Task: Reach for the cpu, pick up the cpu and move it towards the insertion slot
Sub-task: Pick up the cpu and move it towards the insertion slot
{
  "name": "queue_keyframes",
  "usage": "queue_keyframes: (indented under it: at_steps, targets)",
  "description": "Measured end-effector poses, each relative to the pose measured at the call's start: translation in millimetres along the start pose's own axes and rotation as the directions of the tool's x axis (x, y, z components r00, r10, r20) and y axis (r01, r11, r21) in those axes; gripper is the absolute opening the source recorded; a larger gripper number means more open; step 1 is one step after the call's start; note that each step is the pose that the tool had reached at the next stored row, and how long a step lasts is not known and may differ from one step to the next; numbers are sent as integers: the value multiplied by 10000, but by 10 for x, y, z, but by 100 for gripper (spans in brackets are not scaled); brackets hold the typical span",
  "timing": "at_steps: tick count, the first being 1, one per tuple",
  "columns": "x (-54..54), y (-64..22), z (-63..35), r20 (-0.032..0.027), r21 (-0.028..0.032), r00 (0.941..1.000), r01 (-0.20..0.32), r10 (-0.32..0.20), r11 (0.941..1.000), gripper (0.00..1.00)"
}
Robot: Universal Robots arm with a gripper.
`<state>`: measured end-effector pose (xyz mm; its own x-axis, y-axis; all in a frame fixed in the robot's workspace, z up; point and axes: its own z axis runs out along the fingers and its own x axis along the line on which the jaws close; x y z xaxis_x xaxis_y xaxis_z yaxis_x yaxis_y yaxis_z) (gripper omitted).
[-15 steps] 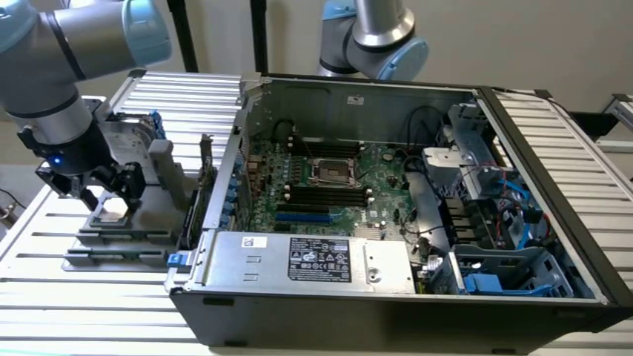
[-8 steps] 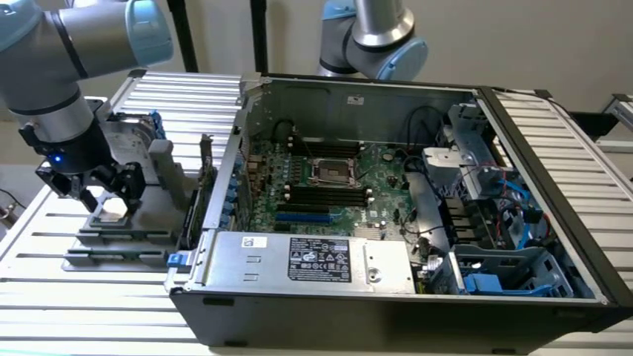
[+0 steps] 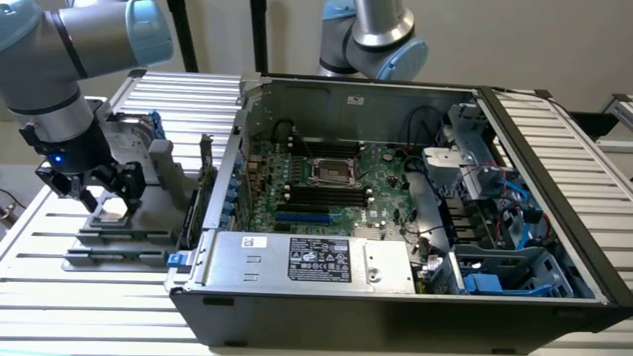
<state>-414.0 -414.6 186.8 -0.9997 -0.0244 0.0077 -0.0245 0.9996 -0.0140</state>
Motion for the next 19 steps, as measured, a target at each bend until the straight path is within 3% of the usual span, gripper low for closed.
queue_keyframes:
  at_steps: [13,15,17,18,19]
  targets:
    - [0,0,0,2,0,9999,108,-108,9999,73]
    - [0,0,0,2,-2,9999,108,-108,9999,65]
    - [0,0,0,2,-3,9999,108,-108,9999,65]
    - [0,0,0,2,-4,9999,108,-108,9999,58]
    - [0,0,0,2,-4,9999,108,-108,9999,58]
